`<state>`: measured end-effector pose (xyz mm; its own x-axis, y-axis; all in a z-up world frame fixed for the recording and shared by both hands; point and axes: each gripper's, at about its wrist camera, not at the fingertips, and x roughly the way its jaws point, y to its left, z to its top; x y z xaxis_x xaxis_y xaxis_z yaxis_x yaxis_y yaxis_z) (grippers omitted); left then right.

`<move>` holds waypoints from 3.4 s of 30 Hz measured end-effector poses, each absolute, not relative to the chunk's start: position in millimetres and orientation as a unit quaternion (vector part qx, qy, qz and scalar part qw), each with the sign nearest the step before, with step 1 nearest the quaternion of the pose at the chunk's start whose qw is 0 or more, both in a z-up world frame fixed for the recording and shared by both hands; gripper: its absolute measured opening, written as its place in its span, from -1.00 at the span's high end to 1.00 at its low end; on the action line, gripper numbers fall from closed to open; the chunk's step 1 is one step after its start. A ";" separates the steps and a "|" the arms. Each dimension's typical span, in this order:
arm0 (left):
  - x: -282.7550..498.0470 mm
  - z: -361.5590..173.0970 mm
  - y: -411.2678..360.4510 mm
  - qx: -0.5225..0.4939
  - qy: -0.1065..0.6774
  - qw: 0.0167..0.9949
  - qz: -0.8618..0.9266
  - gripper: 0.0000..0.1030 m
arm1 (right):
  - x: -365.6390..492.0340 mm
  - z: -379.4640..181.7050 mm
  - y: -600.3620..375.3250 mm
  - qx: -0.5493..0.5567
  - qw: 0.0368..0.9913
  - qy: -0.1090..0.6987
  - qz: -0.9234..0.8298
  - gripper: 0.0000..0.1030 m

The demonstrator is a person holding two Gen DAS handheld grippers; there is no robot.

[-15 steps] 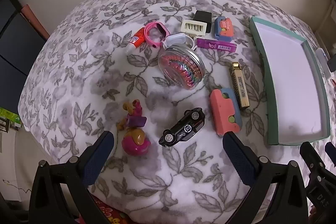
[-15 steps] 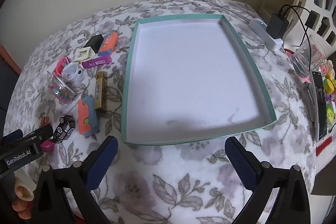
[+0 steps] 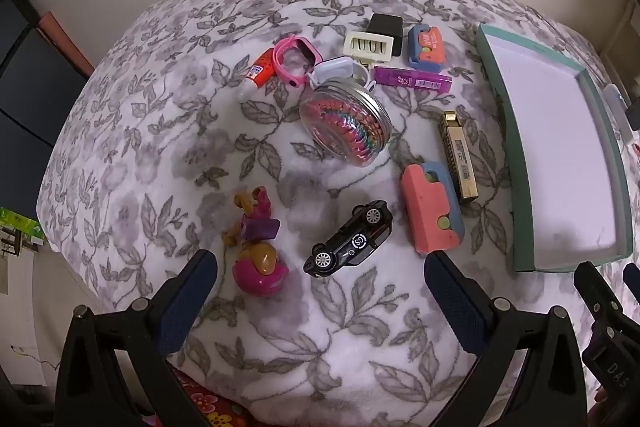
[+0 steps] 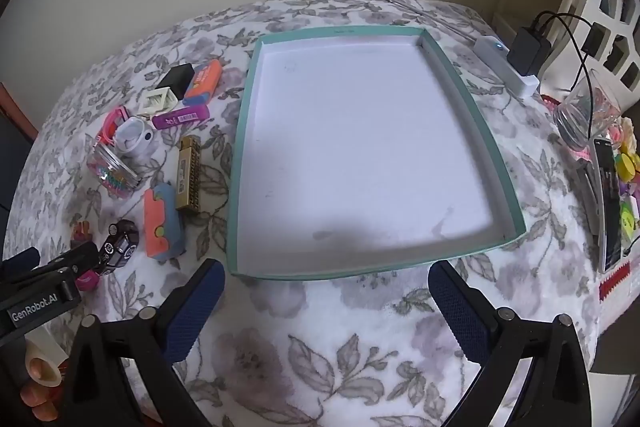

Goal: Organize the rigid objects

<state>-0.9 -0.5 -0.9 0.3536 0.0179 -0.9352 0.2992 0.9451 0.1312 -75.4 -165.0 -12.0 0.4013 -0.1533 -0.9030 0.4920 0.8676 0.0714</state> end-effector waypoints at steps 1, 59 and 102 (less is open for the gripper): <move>-0.3 -1.9 0.4 0.141 0.562 0.810 -0.087 -1.00 | -74.1 -11.8 -162.4 0.164 0.820 0.511 -0.198 -1.00; 29.4 -21.3 37.4 0.119 0.586 0.801 0.000 -1.00 | -33.8 -15.2 -122.7 0.132 0.827 0.531 -0.128 -1.00; 73.2 -79.7 61.5 0.069 0.652 0.755 0.022 -0.49 | 48.0 -73.8 -51.6 0.065 0.802 0.591 -0.058 -0.25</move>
